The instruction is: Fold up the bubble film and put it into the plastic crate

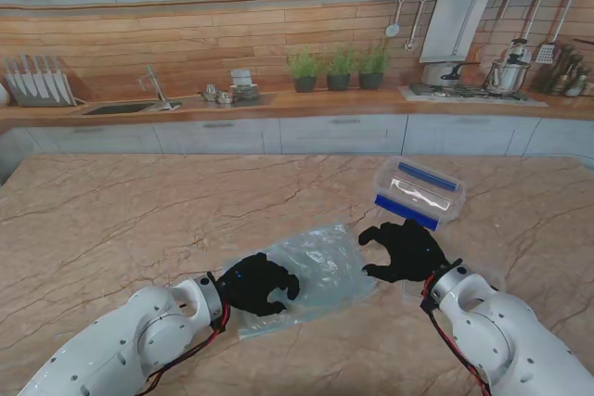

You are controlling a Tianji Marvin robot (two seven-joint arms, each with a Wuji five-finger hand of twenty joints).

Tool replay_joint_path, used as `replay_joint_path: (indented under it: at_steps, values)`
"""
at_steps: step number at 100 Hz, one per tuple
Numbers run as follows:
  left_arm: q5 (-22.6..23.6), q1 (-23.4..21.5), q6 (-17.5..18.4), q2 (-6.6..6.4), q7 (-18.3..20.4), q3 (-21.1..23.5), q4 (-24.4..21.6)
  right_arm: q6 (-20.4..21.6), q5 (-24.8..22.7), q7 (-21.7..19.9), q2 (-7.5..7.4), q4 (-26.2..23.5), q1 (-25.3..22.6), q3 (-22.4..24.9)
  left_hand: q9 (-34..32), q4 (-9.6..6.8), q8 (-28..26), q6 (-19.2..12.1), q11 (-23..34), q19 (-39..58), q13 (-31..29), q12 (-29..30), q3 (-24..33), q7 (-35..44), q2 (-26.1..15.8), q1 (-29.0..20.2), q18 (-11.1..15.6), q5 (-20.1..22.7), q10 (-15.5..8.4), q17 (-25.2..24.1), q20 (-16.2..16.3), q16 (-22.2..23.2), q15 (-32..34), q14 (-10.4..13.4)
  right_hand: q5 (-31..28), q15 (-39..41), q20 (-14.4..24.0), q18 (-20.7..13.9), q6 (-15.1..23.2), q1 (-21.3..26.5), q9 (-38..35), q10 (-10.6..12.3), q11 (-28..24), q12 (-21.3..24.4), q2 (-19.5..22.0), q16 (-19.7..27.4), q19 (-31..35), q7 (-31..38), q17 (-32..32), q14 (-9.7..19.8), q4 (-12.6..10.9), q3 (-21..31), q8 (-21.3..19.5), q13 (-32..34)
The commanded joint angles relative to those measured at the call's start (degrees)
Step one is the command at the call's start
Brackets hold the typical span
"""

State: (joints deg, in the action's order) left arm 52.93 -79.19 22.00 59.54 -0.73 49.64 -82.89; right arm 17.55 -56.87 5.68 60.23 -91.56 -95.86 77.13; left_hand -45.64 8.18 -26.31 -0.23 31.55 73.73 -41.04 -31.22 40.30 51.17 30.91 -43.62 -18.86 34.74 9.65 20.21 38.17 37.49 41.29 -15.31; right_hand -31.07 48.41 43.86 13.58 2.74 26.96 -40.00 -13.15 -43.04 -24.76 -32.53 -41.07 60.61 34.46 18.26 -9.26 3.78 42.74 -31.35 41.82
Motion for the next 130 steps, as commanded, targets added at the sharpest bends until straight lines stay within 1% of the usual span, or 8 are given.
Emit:
replay_joint_path:
  at_steps: [1,24,39,55,69,83,108,130]
  values:
    - [0.2,-0.5,0.0,0.18,0.0,-0.2,0.1,-0.3,0.5,0.7,0.61,-0.4,1.2,-0.6,1.4,2.40,0.6,0.6,-0.8,-0.6,1.1,0.6,-1.5,-1.6,-1.8,2.1,-1.3,1.0,0.8,-1.0,-0.7,-0.7,-0.6,-1.3,0.6,-1.5,-1.3,1.6,-0.9,-1.6,0.9,-0.6,1.0,0.4,-1.5,1.2,-2.6,-0.9,-1.0,-0.6,-1.4,-0.9,-0.6,-1.1]
    - [-2.4,-0.7,-0.3,0.47,0.8,-0.1,0.5,-6.0,6.5,1.8,1.80,2.8,6.6,-5.6,0.5,1.45,1.5,-0.8,-2.5,-1.8,1.5,2.0,-8.7,-0.3,-6.5,2.3,-2.5,5.6,2.2,-1.9,-0.9,-1.5,-1.5,-2.8,1.8,-2.4,-3.7,1.6,-0.9,0.6,0.8,-1.9,0.4,0.0,-0.5,2.0,-6.0,-2.5,0.2,-2.1,-1.7,-0.9,0.1,0.2]
    - [-4.7,-0.8,-0.4,0.84,0.8,0.2,1.2,-9.8,9.4,1.9,2.44,6.8,12.1,-10.3,0.0,-0.73,0.6,1.2,-3.1,-2.1,2.3,2.2,-13.4,-2.4,-13.2,7.2,-3.3,9.1,3.1,-3.4,-0.5,-1.6,-1.5,-3.9,2.2,15.0,0.3,0.3,4.9,3.4,-4.0,-2.8,-10.9,-6.1,-1.7,-5.8,7.4,-1.3,5.8,-2.2,-1.6,0.7,0.2,5.9]
    - [-5.9,-1.1,-0.8,1.06,0.6,0.4,1.5,-12.5,11.2,2.5,3.14,12.2,18.7,-16.2,-0.8,-2.24,-0.3,2.9,-3.2,-2.2,2.4,2.0,-16.5,-2.3,-17.2,7.3,-3.7,12.4,3.2,-3.9,-0.2,-1.5,-1.3,-4.6,2.6,17.3,0.2,-0.3,7.0,3.5,-3.0,-2.6,-12.3,-7.7,-3.5,-6.8,10.3,-0.1,5.8,-1.4,-1.3,2.3,0.1,5.7]
    - [-6.4,-1.2,-1.1,1.04,1.2,0.4,1.4,-12.2,11.4,4.6,3.75,17.7,24.7,-21.9,-1.4,-3.09,-0.7,4.0,-3.1,-2.3,2.4,2.0,-17.2,-1.8,-19.7,7.7,-4.0,14.0,3.3,-4.1,-0.1,-1.5,-1.3,-4.8,4.3,9.1,-2.6,-0.7,8.6,1.7,5.2,-2.2,-7.8,-6.1,-5.2,-3.7,5.8,1.1,0.0,-0.8,-0.6,4.4,0.4,-3.4]
    - [-7.2,-1.5,-1.6,1.03,1.9,0.5,1.2,-12.0,10.1,5.3,3.88,22.2,29.8,-27.1,-1.7,-3.77,-1.3,4.2,-3.4,-2.4,2.5,2.1,-18.3,-2.2,-20.9,7.4,-4.2,14.1,3.3,-4.3,-0.1,-1.7,-1.4,-5.1,5.9,-5.4,-4.4,0.1,9.3,1.4,12.2,-1.2,0.1,-0.7,-5.5,4.5,-0.7,1.5,-5.7,-0.2,-0.3,2.5,1.1,-10.8]
    - [-8.7,-1.6,-2.8,0.85,4.3,0.6,0.4,-10.7,12.5,3.7,4.47,27.7,34.7,-32.9,-1.2,-4.19,-1.7,4.5,-4.4,-3.2,3.1,2.5,-22.2,-5.0,-22.5,5.6,-4.2,12.3,4.0,-4.8,-0.4,-2.2,-2.1,-5.6,9.3,-14.5,-5.7,1.8,8.2,0.0,14.1,0.4,4.6,2.2,-4.7,8.5,-8.2,0.3,-8.1,0.5,-0.5,-3.3,2.2,-12.7]
    - [-9.2,-1.7,-3.4,0.84,4.9,0.6,0.2,-10.3,11.5,0.3,3.48,26.4,34.3,-32.6,-0.9,-4.27,-1.7,4.0,-4.8,-3.3,3.1,2.7,-24.0,-6.5,-23.0,4.7,-4.3,11.4,3.9,-4.9,-0.4,-2.3,-2.2,-5.7,9.8,-17.9,-5.8,2.7,6.6,1.2,14.0,0.8,6.9,2.9,-5.0,9.4,-13.5,-0.8,-8.8,0.8,-1.1,-3.2,2.8,-12.8]
